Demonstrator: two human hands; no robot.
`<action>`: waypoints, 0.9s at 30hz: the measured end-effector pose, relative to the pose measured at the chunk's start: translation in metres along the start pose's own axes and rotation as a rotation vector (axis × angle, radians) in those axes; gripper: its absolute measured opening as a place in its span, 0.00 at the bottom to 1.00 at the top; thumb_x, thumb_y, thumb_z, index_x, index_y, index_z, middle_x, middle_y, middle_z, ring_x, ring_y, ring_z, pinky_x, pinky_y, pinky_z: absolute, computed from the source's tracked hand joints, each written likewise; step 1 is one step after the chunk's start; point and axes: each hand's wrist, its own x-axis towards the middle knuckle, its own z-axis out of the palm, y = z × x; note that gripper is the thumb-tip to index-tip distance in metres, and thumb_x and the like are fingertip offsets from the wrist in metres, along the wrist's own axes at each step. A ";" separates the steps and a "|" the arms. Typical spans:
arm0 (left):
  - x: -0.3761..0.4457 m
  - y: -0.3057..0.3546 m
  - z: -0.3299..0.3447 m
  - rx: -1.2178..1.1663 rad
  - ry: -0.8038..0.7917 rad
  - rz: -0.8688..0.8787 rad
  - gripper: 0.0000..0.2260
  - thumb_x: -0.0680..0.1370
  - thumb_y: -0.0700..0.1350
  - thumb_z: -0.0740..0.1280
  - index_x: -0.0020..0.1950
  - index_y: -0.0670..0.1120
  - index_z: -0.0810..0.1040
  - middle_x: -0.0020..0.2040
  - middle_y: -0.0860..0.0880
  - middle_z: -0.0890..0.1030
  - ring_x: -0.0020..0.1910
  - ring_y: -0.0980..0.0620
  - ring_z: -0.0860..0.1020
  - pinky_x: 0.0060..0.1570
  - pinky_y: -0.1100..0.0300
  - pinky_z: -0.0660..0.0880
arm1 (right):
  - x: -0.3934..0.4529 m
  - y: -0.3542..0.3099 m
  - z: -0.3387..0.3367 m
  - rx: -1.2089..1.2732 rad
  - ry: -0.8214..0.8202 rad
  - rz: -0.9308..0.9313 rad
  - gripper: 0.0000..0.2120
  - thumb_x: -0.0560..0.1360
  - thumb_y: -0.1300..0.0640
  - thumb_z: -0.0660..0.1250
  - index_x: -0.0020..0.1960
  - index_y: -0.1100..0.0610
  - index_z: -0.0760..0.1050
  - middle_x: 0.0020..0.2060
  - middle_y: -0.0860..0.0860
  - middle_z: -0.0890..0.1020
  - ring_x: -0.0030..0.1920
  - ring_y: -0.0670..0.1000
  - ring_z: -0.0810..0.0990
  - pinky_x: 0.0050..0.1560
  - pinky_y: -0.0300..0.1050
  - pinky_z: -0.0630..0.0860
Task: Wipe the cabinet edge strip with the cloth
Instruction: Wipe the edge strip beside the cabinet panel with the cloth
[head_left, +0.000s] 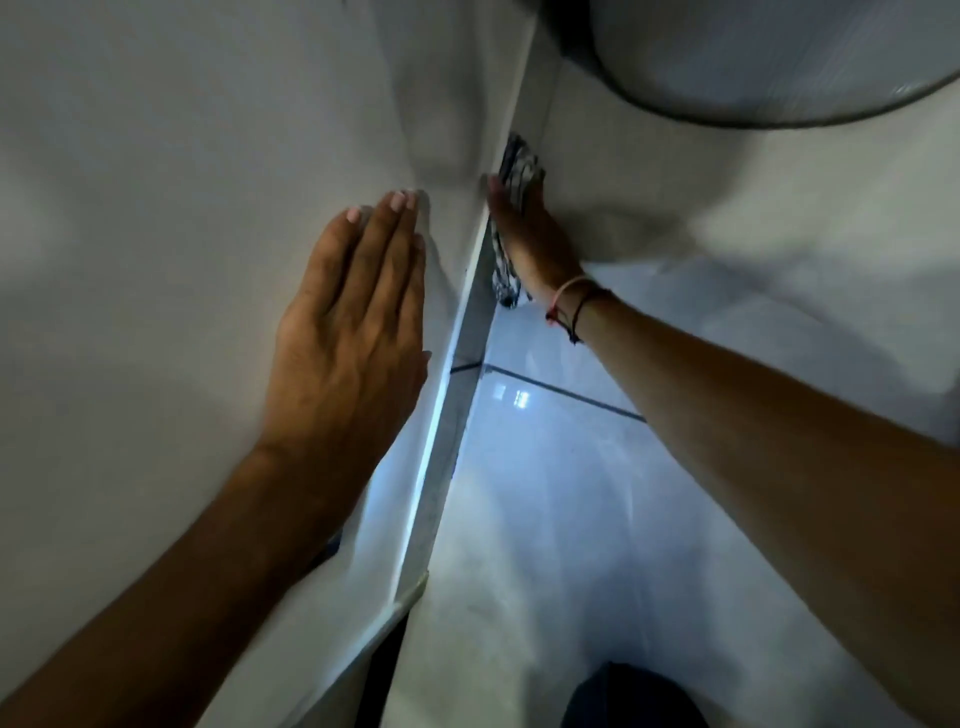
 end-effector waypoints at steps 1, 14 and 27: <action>-0.008 0.001 0.000 0.007 -0.010 -0.005 0.36 0.84 0.56 0.55 0.82 0.32 0.53 0.83 0.31 0.51 0.83 0.35 0.51 0.80 0.42 0.42 | -0.001 -0.004 0.002 -0.017 0.013 0.005 0.43 0.76 0.32 0.58 0.83 0.52 0.50 0.74 0.56 0.74 0.69 0.54 0.78 0.64 0.38 0.70; -0.112 0.010 0.001 -0.061 -0.048 -0.038 0.33 0.84 0.54 0.60 0.80 0.31 0.60 0.81 0.32 0.61 0.81 0.36 0.61 0.81 0.44 0.54 | -0.232 0.113 0.110 0.100 -0.147 0.186 0.44 0.73 0.31 0.62 0.83 0.45 0.50 0.82 0.46 0.60 0.81 0.44 0.61 0.81 0.47 0.60; -0.138 0.015 0.018 -0.089 0.088 -0.081 0.31 0.87 0.52 0.57 0.80 0.30 0.58 0.80 0.31 0.62 0.81 0.36 0.61 0.80 0.45 0.56 | -0.331 0.151 0.154 0.132 -0.255 0.258 0.48 0.70 0.26 0.61 0.83 0.44 0.47 0.82 0.49 0.57 0.82 0.52 0.59 0.82 0.56 0.59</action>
